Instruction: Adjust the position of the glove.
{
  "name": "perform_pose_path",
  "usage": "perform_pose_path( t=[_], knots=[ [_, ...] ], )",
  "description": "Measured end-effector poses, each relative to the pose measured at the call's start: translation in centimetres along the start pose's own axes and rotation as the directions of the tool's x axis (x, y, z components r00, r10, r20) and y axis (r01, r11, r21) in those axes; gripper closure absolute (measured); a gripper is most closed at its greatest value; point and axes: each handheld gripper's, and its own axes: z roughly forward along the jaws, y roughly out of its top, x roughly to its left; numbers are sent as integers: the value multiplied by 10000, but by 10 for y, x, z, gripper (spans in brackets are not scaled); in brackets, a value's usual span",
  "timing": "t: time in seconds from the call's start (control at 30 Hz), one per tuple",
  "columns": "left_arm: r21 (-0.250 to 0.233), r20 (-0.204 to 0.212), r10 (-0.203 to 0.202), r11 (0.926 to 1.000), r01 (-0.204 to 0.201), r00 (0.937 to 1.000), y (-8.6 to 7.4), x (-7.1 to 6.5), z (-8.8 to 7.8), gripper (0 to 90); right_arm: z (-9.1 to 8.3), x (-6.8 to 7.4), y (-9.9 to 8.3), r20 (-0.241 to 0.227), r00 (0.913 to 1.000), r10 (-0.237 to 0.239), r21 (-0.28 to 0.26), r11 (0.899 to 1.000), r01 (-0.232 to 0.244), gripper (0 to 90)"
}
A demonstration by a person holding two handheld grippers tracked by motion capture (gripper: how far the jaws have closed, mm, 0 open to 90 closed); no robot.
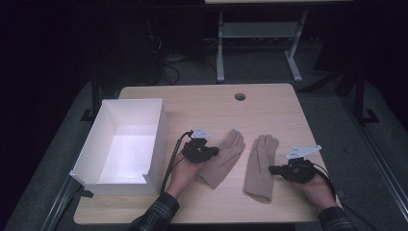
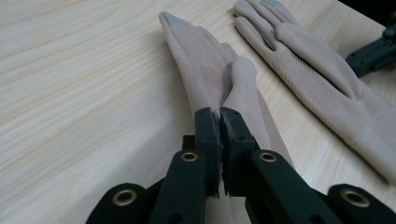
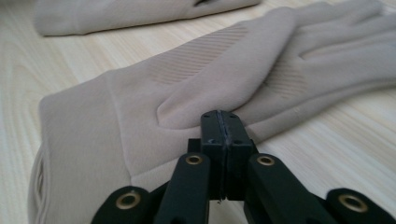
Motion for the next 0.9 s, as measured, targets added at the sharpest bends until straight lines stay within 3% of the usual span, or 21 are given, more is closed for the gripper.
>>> perform_pose_path(
  t=[0.2,0.27,0.3,0.6,0.9],
  knots=[
    [-166,64,34,9999,-33,10000,5,3,-3,865,10,10,8,-321,9987,-395,127,9991,399,900],
    [-180,51,114,9998,-113,9999,8,3,-4,865,13,14,10,-416,9986,-332,151,9993,339,900],
    [-220,61,152,9996,-151,9999,11,3,-4,865,14,14,11,-418,9977,-537,114,9985,542,900],
    [-482,203,347,9983,-337,9992,31,1,3,865,16,16,13,-567,9978,-357,54,9993,361,900],
    [-466,344,538,9976,-521,9980,42,-10,12,865,27,22,24,-659,9969,-433,-65,9991,430,900]
  ],
)
